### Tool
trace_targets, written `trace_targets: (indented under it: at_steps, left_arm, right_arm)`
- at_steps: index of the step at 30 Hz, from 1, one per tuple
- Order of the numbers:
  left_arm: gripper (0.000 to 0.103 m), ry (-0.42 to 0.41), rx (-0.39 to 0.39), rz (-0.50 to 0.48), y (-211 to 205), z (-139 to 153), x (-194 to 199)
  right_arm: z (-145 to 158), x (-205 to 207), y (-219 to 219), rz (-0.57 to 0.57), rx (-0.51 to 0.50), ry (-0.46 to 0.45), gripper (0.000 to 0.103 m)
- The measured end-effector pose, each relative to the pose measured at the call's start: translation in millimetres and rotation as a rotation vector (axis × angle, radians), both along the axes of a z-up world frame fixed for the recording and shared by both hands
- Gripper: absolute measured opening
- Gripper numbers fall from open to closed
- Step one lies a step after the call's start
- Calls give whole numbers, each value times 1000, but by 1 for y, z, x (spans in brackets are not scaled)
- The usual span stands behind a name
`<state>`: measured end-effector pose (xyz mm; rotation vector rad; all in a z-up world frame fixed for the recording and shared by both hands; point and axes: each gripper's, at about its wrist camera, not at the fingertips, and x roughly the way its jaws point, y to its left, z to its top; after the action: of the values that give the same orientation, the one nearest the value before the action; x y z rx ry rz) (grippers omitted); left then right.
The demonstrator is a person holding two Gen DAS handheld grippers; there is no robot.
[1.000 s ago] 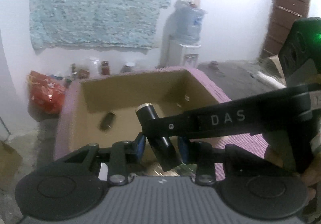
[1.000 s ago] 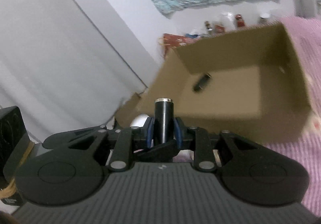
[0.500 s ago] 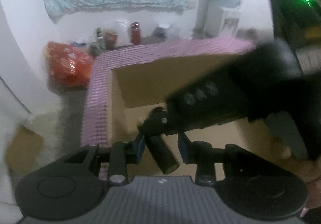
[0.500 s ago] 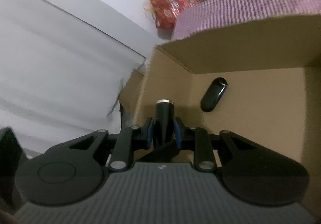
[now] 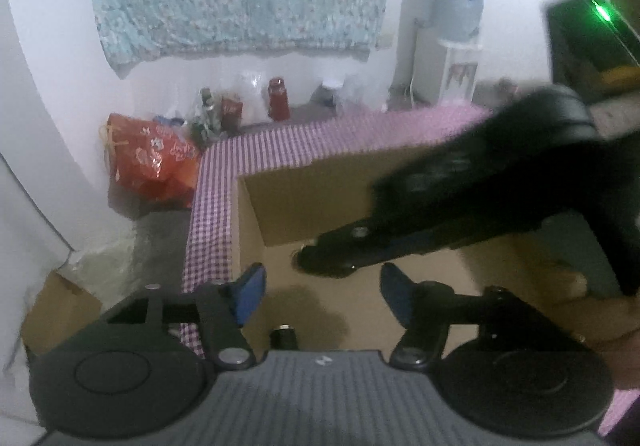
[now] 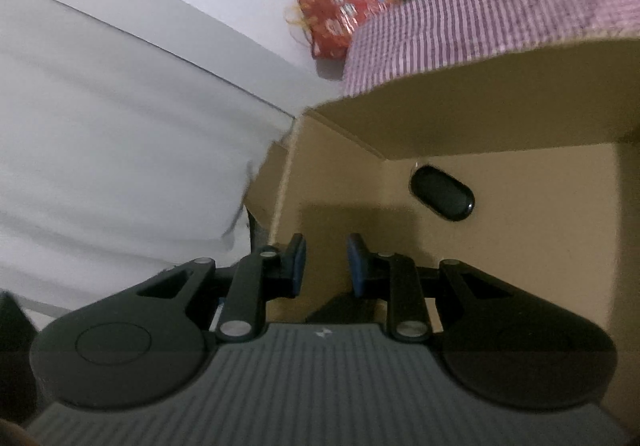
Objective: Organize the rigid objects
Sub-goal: 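Open the right gripper to release the cylinder and withdraw, then close the right gripper on the rim of the pink plastic lid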
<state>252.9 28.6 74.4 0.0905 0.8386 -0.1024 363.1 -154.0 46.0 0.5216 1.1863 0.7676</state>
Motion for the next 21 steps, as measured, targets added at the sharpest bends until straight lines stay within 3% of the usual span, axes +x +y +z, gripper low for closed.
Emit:
trace_targets:
  at_steps: [2,7,12,16,21]
  left_arm:
    - [79,-36,-46,0,4,13,-13]
    - [87,-108,-134,-34,19,37,-44]
    - [100,-142,-203,-70,28,46,-88]
    - [101,-113,-242,-76,33,28,-122]
    - [103,-71,-346,-85,38,-12,-161]
  right_arm:
    - [14,-13,-18,-7,29,-25,23]
    - [63,-69,-77,-25,104,-138,26]
    - [92,-133,-150,-56,150,-255,29]
    - [78,-187,-194,-91,135,-302,33]
    - [18,-244,-209,-132,102,-246,34]
